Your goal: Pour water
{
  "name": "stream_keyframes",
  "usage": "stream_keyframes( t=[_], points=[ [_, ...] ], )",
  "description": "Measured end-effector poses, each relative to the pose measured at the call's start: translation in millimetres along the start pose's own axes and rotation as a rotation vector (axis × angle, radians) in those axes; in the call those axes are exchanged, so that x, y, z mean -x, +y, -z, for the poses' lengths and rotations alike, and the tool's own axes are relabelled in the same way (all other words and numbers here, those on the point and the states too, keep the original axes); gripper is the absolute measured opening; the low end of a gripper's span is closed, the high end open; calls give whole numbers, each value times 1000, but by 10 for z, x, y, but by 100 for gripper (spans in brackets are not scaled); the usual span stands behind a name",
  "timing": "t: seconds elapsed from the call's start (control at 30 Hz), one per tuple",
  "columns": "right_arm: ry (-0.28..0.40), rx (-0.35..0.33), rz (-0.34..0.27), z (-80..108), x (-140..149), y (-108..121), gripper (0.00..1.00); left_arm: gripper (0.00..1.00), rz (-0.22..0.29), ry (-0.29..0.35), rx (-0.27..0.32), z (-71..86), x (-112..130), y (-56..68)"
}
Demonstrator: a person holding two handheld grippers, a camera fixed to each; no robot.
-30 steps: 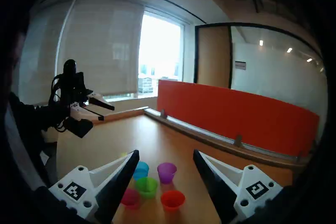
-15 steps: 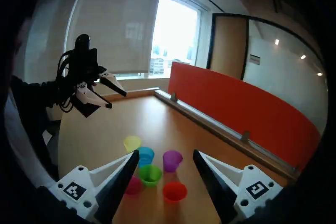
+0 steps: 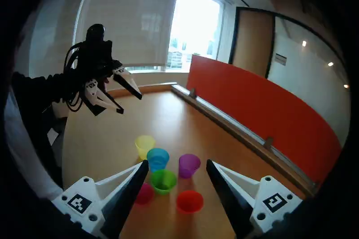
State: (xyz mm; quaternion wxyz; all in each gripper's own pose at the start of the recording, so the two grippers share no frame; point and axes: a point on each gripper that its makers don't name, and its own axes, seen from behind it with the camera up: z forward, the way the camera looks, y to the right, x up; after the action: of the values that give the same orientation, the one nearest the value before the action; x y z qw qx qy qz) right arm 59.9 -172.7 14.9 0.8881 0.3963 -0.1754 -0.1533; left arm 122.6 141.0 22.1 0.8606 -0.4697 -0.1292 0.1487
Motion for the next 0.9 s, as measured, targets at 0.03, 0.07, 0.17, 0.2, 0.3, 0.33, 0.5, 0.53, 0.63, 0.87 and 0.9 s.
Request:
stream_keyframes(
  t=[0.03,0.07,0.17,0.2,0.3,0.33,0.5,0.53,0.63,0.87,0.9],
  points=[
    [-3,-3,0,-13,6,-2,100,86,-1,-3,0,-16,14,-2],
    [-5,-5,1,-26,12,-4,100,86,-2,-6,1,-32,28,-5],
    [-14,-12,3,-68,36,-10,100,86,-5,-18,10,-83,77,2],
    [-17,-14,4,-83,46,-13,100,86,-6,-23,14,-99,95,4],
    [-27,-22,8,-125,81,-22,100,86,-7,-35,23,-142,145,11],
    [-31,-25,9,-138,98,-25,100,86,-8,-39,26,-155,160,15],
    [-55,-43,12,-205,199,-50,100,86,-11,-58,48,-219,240,48],
    [-59,-46,13,-220,217,-53,100,86,-11,-63,52,-231,258,49],
    [-69,-56,14,-270,266,-68,100,86,-11,-76,63,-269,309,50],
    [-91,-76,15,-394,378,-93,100,86,-11,-104,87,-344,419,50],
    [-94,-78,15,-412,393,-95,100,86,-11,-108,90,-352,436,49]
  ],
)
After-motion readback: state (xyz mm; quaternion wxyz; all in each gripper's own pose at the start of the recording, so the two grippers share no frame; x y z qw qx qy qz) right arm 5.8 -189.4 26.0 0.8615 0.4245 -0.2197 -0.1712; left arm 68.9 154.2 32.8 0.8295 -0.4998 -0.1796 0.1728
